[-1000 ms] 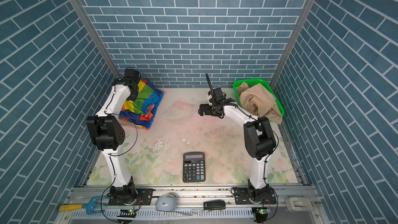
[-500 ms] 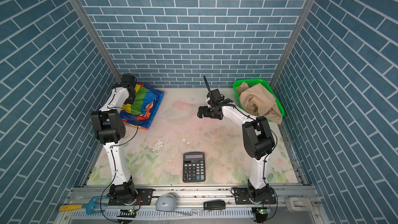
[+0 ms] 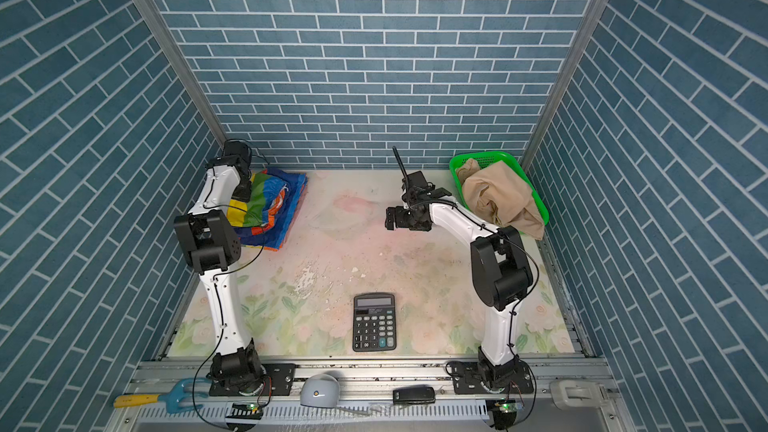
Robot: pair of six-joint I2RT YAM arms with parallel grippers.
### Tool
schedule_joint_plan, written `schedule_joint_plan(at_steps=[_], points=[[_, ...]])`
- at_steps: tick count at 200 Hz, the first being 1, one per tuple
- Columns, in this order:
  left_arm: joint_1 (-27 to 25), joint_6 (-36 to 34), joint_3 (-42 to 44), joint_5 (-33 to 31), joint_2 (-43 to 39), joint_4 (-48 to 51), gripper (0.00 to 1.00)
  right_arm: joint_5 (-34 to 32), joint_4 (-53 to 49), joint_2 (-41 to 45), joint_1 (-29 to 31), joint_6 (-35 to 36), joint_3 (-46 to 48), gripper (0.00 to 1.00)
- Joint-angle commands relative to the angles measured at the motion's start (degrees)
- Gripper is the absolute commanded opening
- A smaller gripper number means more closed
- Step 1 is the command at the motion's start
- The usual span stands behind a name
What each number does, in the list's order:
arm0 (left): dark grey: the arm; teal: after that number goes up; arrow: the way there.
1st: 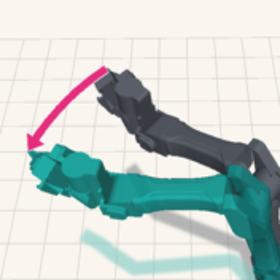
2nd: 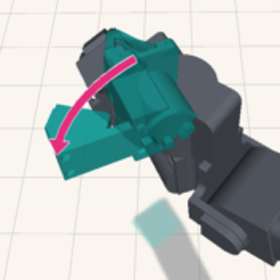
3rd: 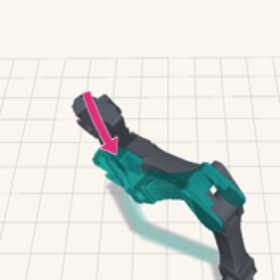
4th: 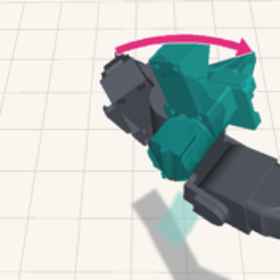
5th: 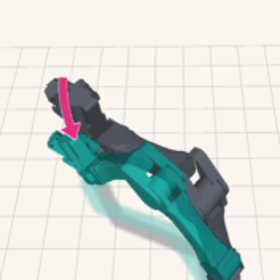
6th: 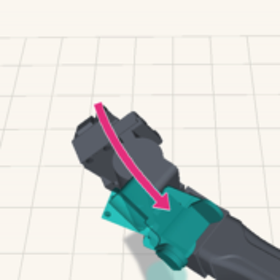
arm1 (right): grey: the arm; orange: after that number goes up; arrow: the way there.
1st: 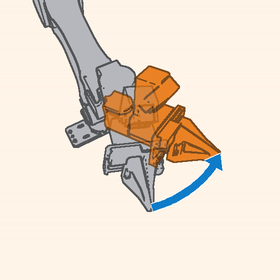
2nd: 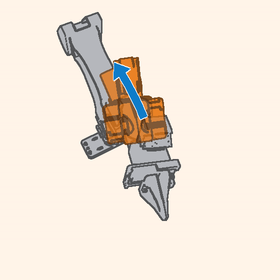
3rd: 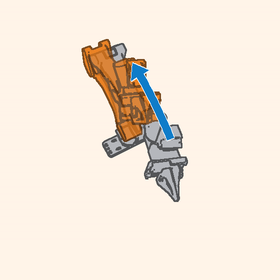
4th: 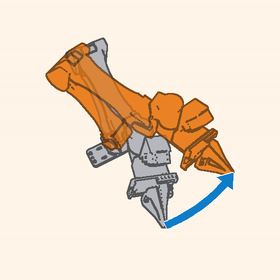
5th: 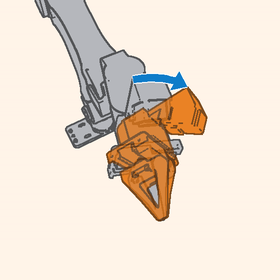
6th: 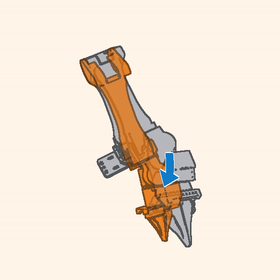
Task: Fold and stack the shorts
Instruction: 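Release the rainbow shorts with the left gripper while the right reaches into the basket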
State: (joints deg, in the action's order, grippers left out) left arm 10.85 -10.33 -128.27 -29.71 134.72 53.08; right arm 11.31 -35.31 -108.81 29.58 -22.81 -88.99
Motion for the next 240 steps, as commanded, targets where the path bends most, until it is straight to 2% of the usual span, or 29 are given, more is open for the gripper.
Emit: schedule_joint_plan(at_steps=[1, 16, 30, 50, 73, 84, 110, 139, 162, 180, 193, 203, 214, 224, 240], points=[[-1.0, 4.4, -1.1, 7.1, -6.3, 3.8, 1.0, -5.9, -6.0, 6.7, -1.9, 4.1, -5.2, 0.98], [-3.4, 4.8, 0.1, 11.5, -10.6, 2.7, 0.99, -8.6, -7.7, 8.9, -5.5, 4.8, -6.5, 0.98], [-7.7, 3.5, 2.4, 12.1, -15.1, 0.0, 1.0, -10.3, -8.5, 10.6, -10.3, 4.9, -6.9, 0.98], [-17.1, -0.9, 5.1, 7.6, -20.2, -5.1, 1.0, -11.7, -9.6, 11.8, -17.8, 4.0, -7.7, 0.98], [-28.8, -6.0, 6.7, 1.3, -22.2, -11.5, 1.0, -12.0, -9.1, 10.7, -24.1, 3.4, -7.9, 0.98], [-33.6, -6.7, 6.8, -0.2, -21.7, -13.7, 1.0, -11.4, -8.4, 9.6, -26.4, 3.1, -7.5, 0.98], [-42.1, -6.2, 5.4, 0.5, -18.3, -16.1, 1.0, -7.0, -4.8, 6.1, -30.2, 1.3, -6.8, 0.98], [-48.3, -2.9, 0.5, 5.5, -12.6, -11.8, 1.0, -2.3, -0.1, 1.2, -31.1, -0.9, -8.0, 0.98], [-51.8, -1.0, -1.1, 7.1, -9.7, -9.5, 1.0, -0.8, 2.8, -3.4, -31.1, -2.3, -10.5, 0.98], [-53.7, 0.3, -0.9, 8.5, -9.3, -8.5, 1.0, -1.4, 1.4, -7.6, -31.2, -1.9, -14.7, 0.84], [-54.2, 1.2, 0.1, 8.8, -9.9, -8.2, 1.0, -1.2, 0.1, -9.1, -31.2, -1.6, -17.5, 0.6], [-54.2, 1.7, 1.1, 9.1, -10.8, -8.2, 1.0, -0.8, -0.3, -8.8, -31.2, -1.6, -18.8, 0.35], [-54.1, 1.5, 2.8, 8.1, -12.2, -9.0, 1.0, 0.0, -0.3, -7.2, -30.7, -1.6, -19.8, 0.2], [-54.0, 1.4, 4.5, 7.1, -13.6, -9.9, 1.0, 0.1, -1.7, -5.7, -29.8, -0.8, -21.7, 0.11], [-53.3, 2.2, 6.0, 6.9, -15.6, -10.8, 1.0, -0.2, -5.8, -3.9, -27.4, 1.5, -27.5, 0.04]])
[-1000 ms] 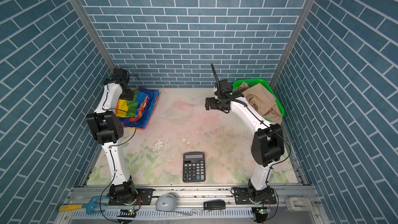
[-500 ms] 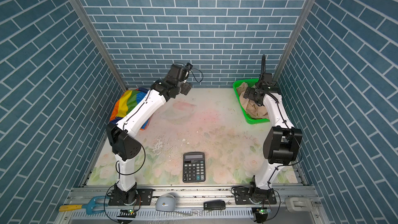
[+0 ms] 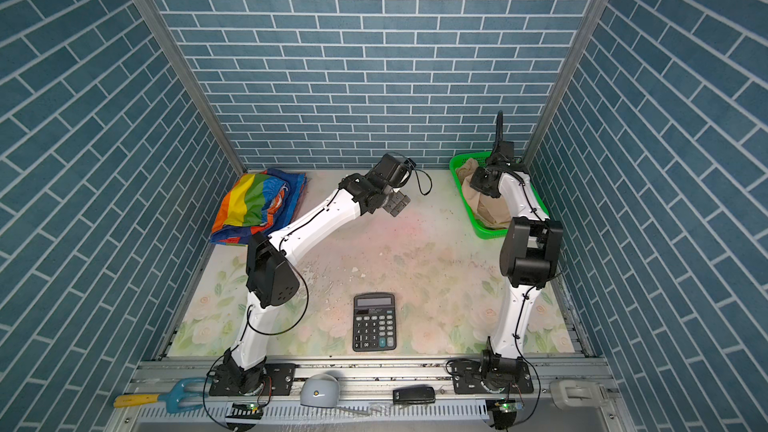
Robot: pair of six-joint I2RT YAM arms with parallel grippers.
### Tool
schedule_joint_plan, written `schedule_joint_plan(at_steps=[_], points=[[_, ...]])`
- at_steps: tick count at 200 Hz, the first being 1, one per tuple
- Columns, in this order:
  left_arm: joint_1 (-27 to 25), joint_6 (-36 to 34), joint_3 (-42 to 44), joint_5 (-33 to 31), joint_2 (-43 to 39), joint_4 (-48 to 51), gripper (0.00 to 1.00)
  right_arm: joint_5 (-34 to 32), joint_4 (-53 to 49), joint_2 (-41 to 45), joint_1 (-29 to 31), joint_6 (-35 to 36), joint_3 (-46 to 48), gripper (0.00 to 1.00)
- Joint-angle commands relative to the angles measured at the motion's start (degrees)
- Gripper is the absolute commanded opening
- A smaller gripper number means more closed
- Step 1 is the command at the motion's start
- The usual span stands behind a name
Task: Fold and stack the shorts
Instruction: 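Release the rainbow shorts with the left gripper while the right reaches into the basket, then pull the beige trousers from the basket onto the table with the right gripper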
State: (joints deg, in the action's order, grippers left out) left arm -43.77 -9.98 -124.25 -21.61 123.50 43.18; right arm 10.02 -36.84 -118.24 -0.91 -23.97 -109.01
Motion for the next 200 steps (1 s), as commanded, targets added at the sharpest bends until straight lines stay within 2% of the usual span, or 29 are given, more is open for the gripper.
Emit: schedule_joint_plan(at_steps=[1, 7, 22, 45, 56, 65, 75, 89, 99, 114, 131, 163, 181, 200], points=[[1.4, 2.0, 2.0, -1.1, -4.5, -0.9, 1.0, 1.1, -4.7, 5.6, 3.3, 2.8, -7.9, 0.03], [1.8, 2.8, 2.2, -0.8, -5.1, -1.0, 0.99, 1.3, -6.3, 6.1, 4.7, 3.7, -10.5, 0.0], [3.3, 5.6, 2.7, 1.0, -6.7, -0.9, 1.0, 2.8, -9.9, 7.1, 8.5, 6.5, -18.6, 0.0], [5.9, 10.2, 4.2, 3.9, -9.5, -0.9, 1.0, 5.9, -17.3, 5.2, 15.1, 11.5, -38.8, 0.0], [6.8, 11.6, 6.1, 4.6, -11.7, -1.7, 1.0, 9.9, -18.6, 4.5, 17.3, 12.6, -49.2, 0.0], [7.3, 12.2, 8.3, 4.9, -13.8, -2.9, 1.0, 15.2, -16.6, 5.7, 18.3, 12.4, -52.9, 0.0], [7.9, 12.7, 10.7, 5.2, -16.2, -4.4, 1.0, 22.3, -10.5, 9.7, 18.7, 11.1, -50.7, 0.0], [8.6, 13.0, 14.2, 5.4, -19.3, -6.2, 1.0, 29.1, 1.0, 18.0, 19.1, 9.8, -41.5, 0.0], [9.2, 13.2, 16.1, 5.5, -21.1, -7.0, 1.0, 29.1, 9.2, 24.4, 19.1, 8.6, -33.5, 0.0], [10.5, 14.0, 18.5, 5.9, -23.2, -7.5, 1.0, 23.9, 15.7, 30.8, 18.8, 9.4, -25.2, 0.0], [12.4, 15.6, 20.8, 7.0, -25.1, -7.7, 1.0, 18.2, 12.6, 30.7, 16.8, 9.6, -24.1, 0.0], [16.7, 19.2, 25.5, 10.7, -28.8, -8.1, 1.0, 15.6, 1.1, 20.9, 10.3, -0.9, -24.5, 0.0], [17.8, 19.9, 28.8, 11.5, -30.8, -8.8, 1.0, 12.2, -6.5, 14.4, 9.8, -1.0, -24.1, 0.0], [18.6, 20.2, 32.3, 12.1, -32.3, -8.8, 1.0, 11.0, -7.0, 10.4, 9.8, -0.1, -18.4, 0.0]])
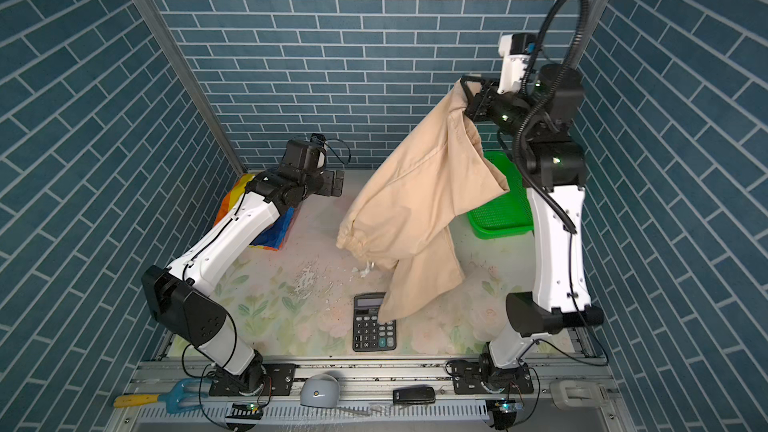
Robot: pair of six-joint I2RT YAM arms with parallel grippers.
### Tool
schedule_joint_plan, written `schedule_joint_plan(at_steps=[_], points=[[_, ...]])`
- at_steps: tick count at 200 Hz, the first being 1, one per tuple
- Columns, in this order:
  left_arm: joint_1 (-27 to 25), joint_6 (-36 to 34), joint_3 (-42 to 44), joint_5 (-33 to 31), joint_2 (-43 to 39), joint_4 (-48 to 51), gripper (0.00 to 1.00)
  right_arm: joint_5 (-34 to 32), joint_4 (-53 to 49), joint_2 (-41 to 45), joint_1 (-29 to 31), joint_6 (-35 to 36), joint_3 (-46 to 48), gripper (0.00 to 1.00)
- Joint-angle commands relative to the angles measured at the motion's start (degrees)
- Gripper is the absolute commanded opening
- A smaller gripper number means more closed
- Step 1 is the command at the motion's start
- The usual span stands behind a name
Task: Fold and stack the shorts
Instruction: 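Pull the beige trousers from the basket onto the table with the right gripper, then grasp the trousers' elastic cuff with the left gripper while the right holds the waist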
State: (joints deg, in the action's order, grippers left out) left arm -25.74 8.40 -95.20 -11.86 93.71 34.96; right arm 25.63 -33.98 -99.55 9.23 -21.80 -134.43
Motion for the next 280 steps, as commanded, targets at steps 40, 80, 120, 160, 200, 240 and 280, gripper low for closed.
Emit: schedule_joint_plan(at_steps=[40, 80, 120, 160, 200, 240, 280], points=[[2.5, 3.7, 8.1, 8.2, -2.3, 0.5, 1.0, -8.4, -12.2, -17.2, -0.6, -0.5, 10.7, 0.01], [2.6, 1.8, 13.9, 21.5, -1.8, -1.1, 1.0, -9.4, -14.2, -19.7, -0.6, 1.5, 10.3, 0.17], [1.2, 2.5, 21.0, 32.7, -1.2, -1.2, 1.0, -10.3, -13.5, -14.6, -0.1, 3.5, 17.0, 0.67], [-5.3, -1.1, 22.5, 33.5, 0.4, 3.1, 1.0, -10.7, -8.2, -6.6, 0.1, 3.2, 30.6, 0.81], [-12.0, -1.4, 21.8, 31.9, 4.5, 3.8, 1.0, -10.3, -5.7, -2.8, 0.0, 3.0, 38.3, 0.83], [-12.2, -1.0, 20.8, 27.7, 7.9, 5.6, 0.95, -9.9, -4.3, -0.6, -0.2, 2.9, 41.9, 0.85], [-12.2, -3.2, 21.3, 33.8, 9.4, 7.6, 0.81, -9.5, -3.5, 0.0, -0.4, 2.9, 43.4, 0.86]])
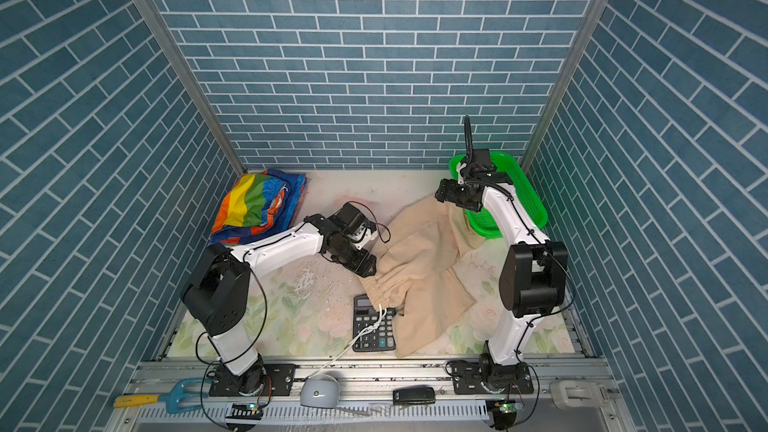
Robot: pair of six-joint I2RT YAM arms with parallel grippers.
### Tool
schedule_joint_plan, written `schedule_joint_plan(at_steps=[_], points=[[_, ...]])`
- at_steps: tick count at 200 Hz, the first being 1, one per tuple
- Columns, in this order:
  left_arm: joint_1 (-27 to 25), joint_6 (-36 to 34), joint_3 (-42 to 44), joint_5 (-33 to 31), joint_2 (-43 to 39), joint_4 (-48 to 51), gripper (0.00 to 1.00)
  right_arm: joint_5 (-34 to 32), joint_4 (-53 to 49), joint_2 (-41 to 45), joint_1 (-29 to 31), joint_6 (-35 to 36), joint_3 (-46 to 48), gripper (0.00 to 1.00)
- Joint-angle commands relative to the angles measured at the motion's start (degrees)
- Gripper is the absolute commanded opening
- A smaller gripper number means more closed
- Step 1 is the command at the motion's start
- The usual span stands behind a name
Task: Fold and stack the shorts
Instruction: 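Grasp the trousers' elastic cuff with the left gripper while the right holds the waist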
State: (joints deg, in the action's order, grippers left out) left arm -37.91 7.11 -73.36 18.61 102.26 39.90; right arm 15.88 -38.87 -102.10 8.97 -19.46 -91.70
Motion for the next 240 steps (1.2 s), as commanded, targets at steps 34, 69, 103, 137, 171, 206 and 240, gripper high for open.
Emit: schedule_joint_plan(at_steps=[34, 69, 103, 137, 171, 206, 240], points=[[-0.1, -1.9, 0.3, 10.1, 2.3, 2.3, 0.66, 1.1, 3.0, 2.5, -0.3, -0.6, 2.0, 0.86], [-0.1, -2.9, -0.9, 9.9, 3.7, 3.3, 0.5, 1.5, 3.7, 3.0, -0.3, -1.1, 2.8, 0.86], [-0.1, -4.5, -3.8, 8.1, 4.7, 6.2, 0.1, 0.7, 3.5, 4.0, -0.3, -0.8, 3.3, 0.86], [1.0, -6.4, -12.6, -9.3, 3.0, 13.6, 0.0, 0.9, 3.1, 4.5, -0.4, -1.0, 4.0, 0.87], [6.4, -5.6, -22.1, -31.1, 1.1, 16.4, 0.0, -1.2, 2.7, 4.7, -0.4, -1.0, 6.3, 0.88], [11.0, -8.5, -31.2, -37.4, 2.9, 18.4, 0.0, -3.2, 2.2, 2.2, -0.4, -0.9, 6.0, 0.88], [11.2, -12.3, -34.2, -42.0, 5.7, 19.9, 0.0, -4.0, 2.3, -3.0, -0.3, -1.1, 2.9, 0.87]])
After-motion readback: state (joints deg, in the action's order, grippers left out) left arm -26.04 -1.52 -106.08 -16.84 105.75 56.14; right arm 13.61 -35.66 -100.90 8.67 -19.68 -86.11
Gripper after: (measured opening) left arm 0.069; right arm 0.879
